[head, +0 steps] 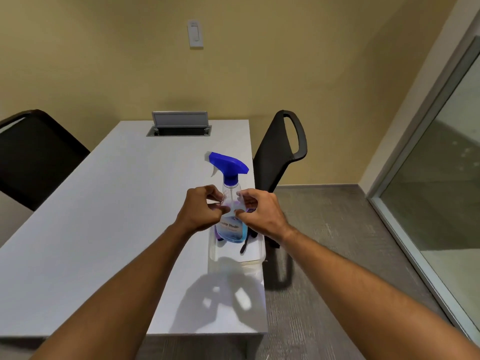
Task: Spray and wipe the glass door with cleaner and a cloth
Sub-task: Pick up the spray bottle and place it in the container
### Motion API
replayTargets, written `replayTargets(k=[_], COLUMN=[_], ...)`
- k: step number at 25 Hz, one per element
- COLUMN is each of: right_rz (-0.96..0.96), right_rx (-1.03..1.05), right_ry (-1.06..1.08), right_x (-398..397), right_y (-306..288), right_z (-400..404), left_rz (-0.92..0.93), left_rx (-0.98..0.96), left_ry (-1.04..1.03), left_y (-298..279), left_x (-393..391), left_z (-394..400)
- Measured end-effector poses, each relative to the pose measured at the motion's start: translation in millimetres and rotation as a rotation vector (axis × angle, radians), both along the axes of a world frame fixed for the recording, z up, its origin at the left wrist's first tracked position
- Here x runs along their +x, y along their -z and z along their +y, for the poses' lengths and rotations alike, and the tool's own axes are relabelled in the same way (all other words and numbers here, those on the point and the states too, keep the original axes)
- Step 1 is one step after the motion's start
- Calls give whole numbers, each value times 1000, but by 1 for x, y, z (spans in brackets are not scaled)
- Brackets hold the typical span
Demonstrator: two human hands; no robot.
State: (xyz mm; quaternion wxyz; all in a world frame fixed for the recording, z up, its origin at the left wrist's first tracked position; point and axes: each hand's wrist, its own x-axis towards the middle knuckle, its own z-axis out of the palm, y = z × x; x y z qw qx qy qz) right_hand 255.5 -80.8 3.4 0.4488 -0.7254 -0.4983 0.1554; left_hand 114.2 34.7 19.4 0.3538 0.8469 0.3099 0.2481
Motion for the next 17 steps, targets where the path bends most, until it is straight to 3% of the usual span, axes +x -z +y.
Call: replayTargets(k=[17], right_rz=[69], right_rx=[-233], right_ry=[-229], right_x=[25], right_y=[61], right_z=[4], left_rz=[126], left_rx=[-217], left_ry=[-159], left_y=[65], left_x=[-1], left_z=[-25])
